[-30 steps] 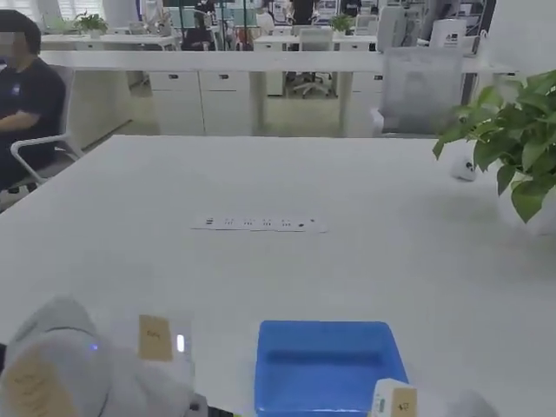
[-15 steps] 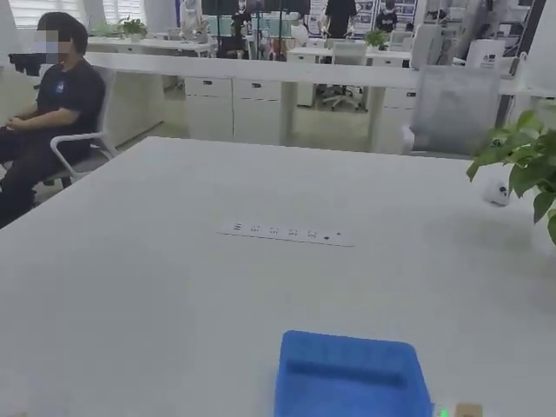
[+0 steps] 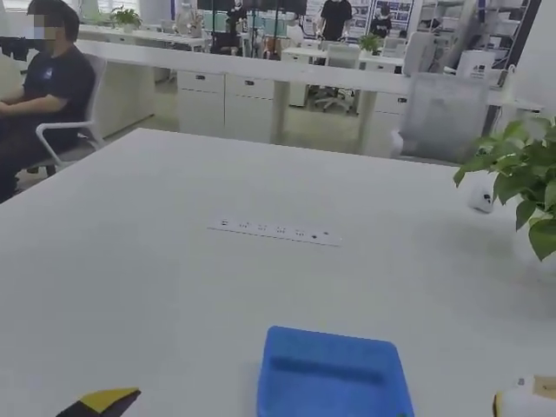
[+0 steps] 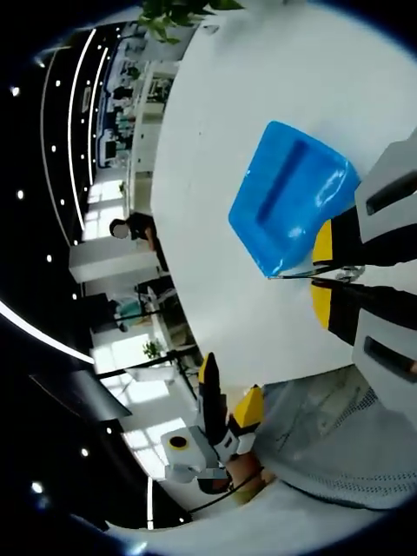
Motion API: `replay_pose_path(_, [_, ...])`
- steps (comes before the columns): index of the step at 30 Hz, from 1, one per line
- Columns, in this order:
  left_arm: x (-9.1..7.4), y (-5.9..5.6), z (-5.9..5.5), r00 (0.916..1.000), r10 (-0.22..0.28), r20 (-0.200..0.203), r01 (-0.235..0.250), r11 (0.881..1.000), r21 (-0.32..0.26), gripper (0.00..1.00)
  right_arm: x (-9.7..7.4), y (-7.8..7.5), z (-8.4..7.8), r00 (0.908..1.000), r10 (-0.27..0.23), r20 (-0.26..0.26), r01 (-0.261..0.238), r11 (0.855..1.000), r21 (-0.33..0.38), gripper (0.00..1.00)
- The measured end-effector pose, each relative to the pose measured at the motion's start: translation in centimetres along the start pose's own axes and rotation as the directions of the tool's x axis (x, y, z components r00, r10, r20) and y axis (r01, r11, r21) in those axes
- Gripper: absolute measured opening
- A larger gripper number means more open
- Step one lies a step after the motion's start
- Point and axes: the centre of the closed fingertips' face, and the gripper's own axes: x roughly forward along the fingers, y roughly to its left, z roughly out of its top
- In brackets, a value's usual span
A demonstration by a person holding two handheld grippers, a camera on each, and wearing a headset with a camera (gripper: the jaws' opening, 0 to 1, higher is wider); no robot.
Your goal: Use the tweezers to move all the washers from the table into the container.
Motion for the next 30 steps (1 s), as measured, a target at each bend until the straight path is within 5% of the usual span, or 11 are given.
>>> replay_pose_path(11, [-0.5,0.5,0.6,0.9981,0.027,0.056,-0.027,1.000,-0.011,0.77,-3.2,-3.1,2.6,0.9919,-0.120,0.040,0.120,0.993,0.012,0.03])
replay_pose_path(16, [-0.9,0.3,1.6,0.9937,0.036,0.106,-0.038,0.999,0.024,0.79,-3.4,-4.0,3.5,0.9891,-0.140,0.046,0.140,0.990,-0.008,0.03])
replay_pose_path(30, [-1.0,0.8,1.7,0.9925,0.053,0.110,-0.054,0.998,0.009,0.90,-2.8,-5.5,5.7,0.9857,-0.156,0.063,0.160,0.985,-0.059,0.03])
